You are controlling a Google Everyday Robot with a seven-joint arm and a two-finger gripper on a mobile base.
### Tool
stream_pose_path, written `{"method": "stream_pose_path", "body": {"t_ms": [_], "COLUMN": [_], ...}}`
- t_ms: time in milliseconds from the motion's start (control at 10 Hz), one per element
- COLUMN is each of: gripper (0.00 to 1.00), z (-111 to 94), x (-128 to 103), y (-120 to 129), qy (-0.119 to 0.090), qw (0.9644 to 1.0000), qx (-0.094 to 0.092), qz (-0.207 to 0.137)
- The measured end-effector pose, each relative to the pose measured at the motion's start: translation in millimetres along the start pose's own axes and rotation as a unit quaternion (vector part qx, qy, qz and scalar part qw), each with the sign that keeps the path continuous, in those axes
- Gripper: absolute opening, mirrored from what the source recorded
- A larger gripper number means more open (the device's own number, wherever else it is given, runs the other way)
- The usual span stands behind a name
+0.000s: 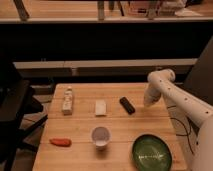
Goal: Push the eraser across the table
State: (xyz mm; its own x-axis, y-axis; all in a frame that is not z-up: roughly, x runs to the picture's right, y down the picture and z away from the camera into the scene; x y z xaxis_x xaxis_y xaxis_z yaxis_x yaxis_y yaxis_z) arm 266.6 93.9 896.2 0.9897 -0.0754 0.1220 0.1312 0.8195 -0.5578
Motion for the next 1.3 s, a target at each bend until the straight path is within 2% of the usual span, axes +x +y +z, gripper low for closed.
{"method": "stream_pose_path", "body": {"t_ms": [300, 600, 800, 1100, 1300], "gripper": [0.00, 0.00, 0.00, 0.00, 0.00], "z": [13.0, 16.5, 18.8, 19.6, 20.0], "x": [-7.1, -28.6, -50.9, -61.9, -86.4], "y": [-6.8, -9.5, -12.5, -10.8, -13.3], "qy": [0.008, 0.018, 0.025, 0.039, 0.044], "qw": [0.9996, 0.9979, 0.9958, 0.9927, 0.9901], "qx": [-0.008, -0.019, -0.024, -0.031, -0.033], "qz": [-0.027, -0.060, -0.084, -0.110, -0.129]}}
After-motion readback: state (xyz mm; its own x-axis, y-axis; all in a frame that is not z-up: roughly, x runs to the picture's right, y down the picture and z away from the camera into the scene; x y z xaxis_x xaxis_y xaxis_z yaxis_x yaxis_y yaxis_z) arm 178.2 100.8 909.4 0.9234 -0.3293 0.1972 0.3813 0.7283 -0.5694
